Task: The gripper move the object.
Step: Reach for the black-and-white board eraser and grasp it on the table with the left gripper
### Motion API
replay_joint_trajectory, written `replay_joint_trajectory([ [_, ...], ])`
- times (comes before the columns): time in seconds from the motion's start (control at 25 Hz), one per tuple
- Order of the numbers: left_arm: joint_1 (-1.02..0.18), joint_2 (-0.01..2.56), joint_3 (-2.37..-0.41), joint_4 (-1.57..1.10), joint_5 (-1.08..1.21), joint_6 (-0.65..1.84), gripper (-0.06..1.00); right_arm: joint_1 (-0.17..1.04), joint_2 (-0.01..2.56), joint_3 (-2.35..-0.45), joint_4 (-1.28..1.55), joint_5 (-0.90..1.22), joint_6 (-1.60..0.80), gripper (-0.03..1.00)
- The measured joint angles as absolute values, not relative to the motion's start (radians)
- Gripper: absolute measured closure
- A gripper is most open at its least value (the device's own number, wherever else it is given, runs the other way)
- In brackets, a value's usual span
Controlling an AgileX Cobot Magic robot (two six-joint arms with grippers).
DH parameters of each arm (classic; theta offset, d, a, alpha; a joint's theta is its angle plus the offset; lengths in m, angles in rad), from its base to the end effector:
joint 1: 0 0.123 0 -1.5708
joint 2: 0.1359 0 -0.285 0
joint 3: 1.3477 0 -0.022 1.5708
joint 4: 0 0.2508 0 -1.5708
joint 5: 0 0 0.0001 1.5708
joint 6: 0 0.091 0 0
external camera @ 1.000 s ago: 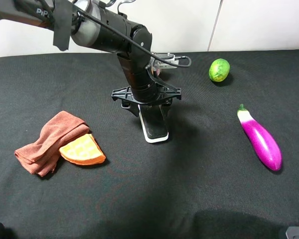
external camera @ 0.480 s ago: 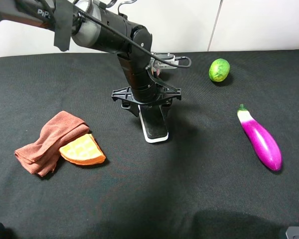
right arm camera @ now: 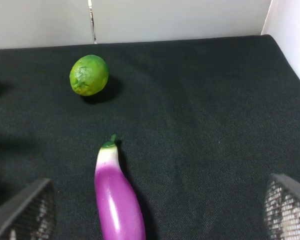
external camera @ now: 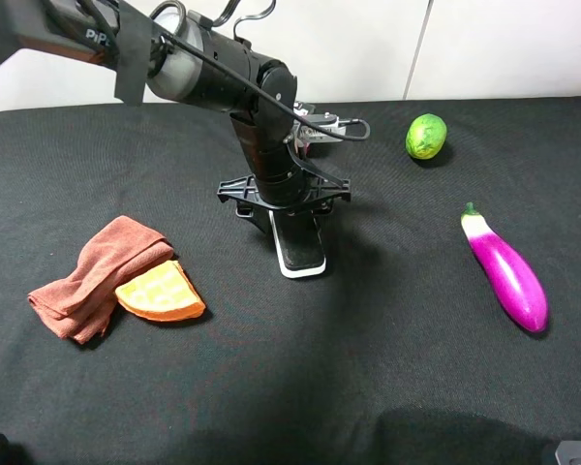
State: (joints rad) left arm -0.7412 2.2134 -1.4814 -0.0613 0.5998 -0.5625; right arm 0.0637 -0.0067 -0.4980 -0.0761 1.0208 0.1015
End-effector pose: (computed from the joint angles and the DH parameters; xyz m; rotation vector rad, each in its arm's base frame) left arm 0.3246 -0.3014 0.1066 0.1931 2.8826 -0.3377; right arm -0.0038 -0.0062 0.2802 0.0396 1.9971 0.0158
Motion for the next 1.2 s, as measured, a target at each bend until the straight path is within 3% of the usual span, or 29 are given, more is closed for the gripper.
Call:
replay_joint_trajectory([
  [0.96,-0.741,2.221,-1.481,-0.062,0.594,-0.562,0.18,0.064,-0.007,-0.498,-0.076,1.021,0.102,0.34],
  [1.2,-0.741,2.223,-1.486,-0.064,0.594,-0.562,0.26,0.064,-0.007,-0.498,-0.076,1.021,0.102,0.34],
])
